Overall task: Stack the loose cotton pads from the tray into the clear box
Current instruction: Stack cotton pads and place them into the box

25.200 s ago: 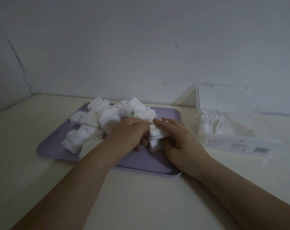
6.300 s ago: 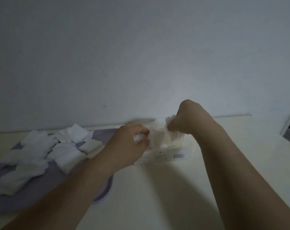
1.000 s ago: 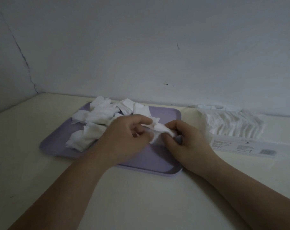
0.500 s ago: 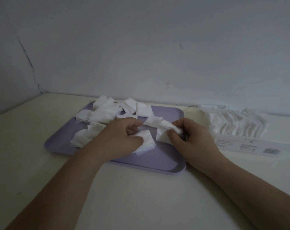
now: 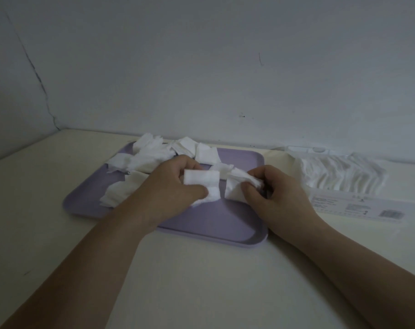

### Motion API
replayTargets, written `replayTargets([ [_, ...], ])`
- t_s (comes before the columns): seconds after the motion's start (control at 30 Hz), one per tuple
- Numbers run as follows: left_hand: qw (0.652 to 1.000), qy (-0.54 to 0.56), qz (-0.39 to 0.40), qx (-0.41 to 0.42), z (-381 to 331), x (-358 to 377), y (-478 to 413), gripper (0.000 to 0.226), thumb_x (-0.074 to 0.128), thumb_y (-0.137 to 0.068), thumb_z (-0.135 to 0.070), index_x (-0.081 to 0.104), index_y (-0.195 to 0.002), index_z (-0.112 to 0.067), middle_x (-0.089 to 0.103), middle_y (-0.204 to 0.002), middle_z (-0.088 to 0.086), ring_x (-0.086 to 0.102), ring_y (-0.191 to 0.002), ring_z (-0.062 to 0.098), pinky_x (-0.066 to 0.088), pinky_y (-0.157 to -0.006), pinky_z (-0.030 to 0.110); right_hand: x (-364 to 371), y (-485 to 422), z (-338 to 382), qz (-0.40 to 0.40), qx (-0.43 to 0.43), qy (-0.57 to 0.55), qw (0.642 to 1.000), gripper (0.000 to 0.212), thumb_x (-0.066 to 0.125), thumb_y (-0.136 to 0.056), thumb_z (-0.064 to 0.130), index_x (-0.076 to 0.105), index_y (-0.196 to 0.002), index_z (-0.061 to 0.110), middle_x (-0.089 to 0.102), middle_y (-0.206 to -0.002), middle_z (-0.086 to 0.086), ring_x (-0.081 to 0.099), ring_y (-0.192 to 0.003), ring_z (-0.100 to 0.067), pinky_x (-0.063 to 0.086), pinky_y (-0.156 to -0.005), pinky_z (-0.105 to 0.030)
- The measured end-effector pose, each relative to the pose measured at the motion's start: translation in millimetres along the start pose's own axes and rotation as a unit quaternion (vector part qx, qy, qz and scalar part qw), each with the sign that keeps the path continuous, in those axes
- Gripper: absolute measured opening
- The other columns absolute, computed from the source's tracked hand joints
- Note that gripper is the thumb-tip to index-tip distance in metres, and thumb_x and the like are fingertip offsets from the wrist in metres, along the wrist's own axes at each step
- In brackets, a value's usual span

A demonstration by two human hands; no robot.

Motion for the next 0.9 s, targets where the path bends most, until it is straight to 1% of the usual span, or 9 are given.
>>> replayTargets([
  [0.13, 0.987, 0.160, 0.019, -0.015, -3, -5, -2, 0.031, 0.072, -0.070, -0.012, 0.076, -0.100, -0.018, 0.076, -0.100, 0.014, 0.070, -0.091, 0.026, 0.058, -0.083, 0.046, 1, 1, 0, -0.002, 0.004, -0.019, 1.000, 0.003, 0.069, -0.094, 0.022, 0.069, -0.096, 0.025, 0.067, -0.077, 0.013, 0.059, -0.068, 0.009, 0.041, -0.062, -0.003],
  [0.23, 0.961, 0.262, 0.085, -0.033, -8, 3, 2, 0.030, 0.070, -0.086, 0.003, 0.075, -0.111, -0.012, 0.077, -0.111, 0.013, 0.072, -0.101, 0.027, 0.059, -0.082, 0.043, 0, 0, 1, 0.008, 0.009, -0.060, 0.998, 0.005, 0.072, -0.092, 0.019, 0.073, -0.094, 0.023, 0.072, -0.080, 0.010, 0.061, -0.068, 0.008, 0.042, -0.063, -0.003],
  [0.3, 0.960, 0.256, 0.104, -0.038, -7, 11, 5, 0.032, 0.065, -0.092, 0.006, 0.068, -0.121, -0.007, 0.075, -0.119, 0.016, 0.072, -0.106, 0.030, 0.060, -0.083, 0.043, -2, 0, 1, 0.026, 0.014, -0.099, 0.995, 0.007, 0.075, -0.089, 0.018, 0.076, -0.094, 0.022, 0.076, -0.083, 0.008, 0.066, -0.072, 0.005, 0.048, -0.068, -0.007],
  [0.37, 0.966, 0.236, 0.100, -0.039, -4, 15, 7, 0.030, 0.066, -0.092, 0.005, 0.066, -0.120, -0.007, 0.074, -0.119, 0.021, 0.072, -0.104, 0.034, 0.060, -0.079, 0.042, -3, 0, -1, 0.042, 0.024, -0.151, 0.987, 0.009, 0.079, -0.086, 0.018, 0.079, -0.095, 0.021, 0.079, -0.088, 0.004, 0.074, -0.083, -0.010, 0.060, -0.079, -0.026],
  [0.43, 0.970, 0.221, 0.093, -0.034, -2, 17, 7, 0.028, 0.067, -0.093, 0.005, 0.066, -0.118, -0.006, 0.073, -0.117, 0.023, 0.070, -0.107, 0.045, 0.057, -0.082, 0.047, -4, 1, -2, 0.040, 0.036, -0.201, 0.978, 0.012, 0.082, -0.084, 0.017, 0.080, -0.096, 0.018, 0.080, -0.089, -0.002, 0.077, -0.088, -0.026, 0.062, -0.087, -0.044],
  [0.47, 0.971, 0.217, 0.093, -0.029, -2, 17, 7, 0.027, 0.067, -0.093, 0.004, 0.066, -0.119, -0.006, 0.074, -0.117, 0.022, 0.069, -0.110, 0.047, 0.056, -0.082, 0.047, -4, 1, -3, 0.036, 0.037, -0.210, 0.976, 0.013, 0.083, -0.083, 0.016, 0.080, -0.096, 0.017, 0.081, -0.088, -0.004, 0.077, -0.088, -0.030, 0.061, -0.089, -0.048],
  [0.67, 0.970, 0.222, 0.100, 0.001, -6, 21, 10, 0.024, 0.065, -0.094, 0.003, 0.071, -0.114, -0.010, 0.074, -0.118, 0.019, 0.073, -0.103, 0.030, 0.061, -0.075, 0.035, -2, 0, -4, 0.051, 0.042, -0.208, 0.976, 0.014, 0.079, -0.086, 0.009, 0.080, -0.097, 0.018, 0.081, -0.087, -0.004, 0.077, -0.087, -0.027, 0.062, -0.088, -0.049],
  [0.8, 0.974, 0.205, 0.095, 0.024, -4, 24, 9, 0.025, 0.071, -0.090, 0.003, 0.077, -0.105, -0.015, 0.078, -0.110, 0.014, 0.075, -0.104, 0.028, 0.062, -0.087, 0.038, -2, -1, -6, 0.055, 0.033, -0.209, 0.976, 0.022, 0.074, -0.087, -0.001, 0.080, -0.101, 0.014, 0.081, -0.094, -0.004, 0.077, -0.092, -0.026, 0.060, -0.091, -0.051],
  [0.9, 0.980, 0.178, 0.070, 0.044, -5, 25, 9, 0.025, 0.072, -0.090, 0.004, 0.076, -0.109, -0.011, 0.079, -0.108, 0.010, 0.075, -0.106, 0.027, 0.061, -0.089, 0.036, -1, 0, -6, 0.067, 0.029, -0.225, 0.972, 0.021, 0.070, -0.091, 0.000, 0.078, -0.106, 0.011, 0.081, -0.098, -0.007, 0.076, -0.096, -0.030, 0.060, -0.093, -0.052],
])
Point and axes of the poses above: each hand's wrist, its own y-axis away from the middle knuckle, its own x-axis out of the palm, z = x × y, the point moved 2 cm from there along -y, towards the middle knuckle
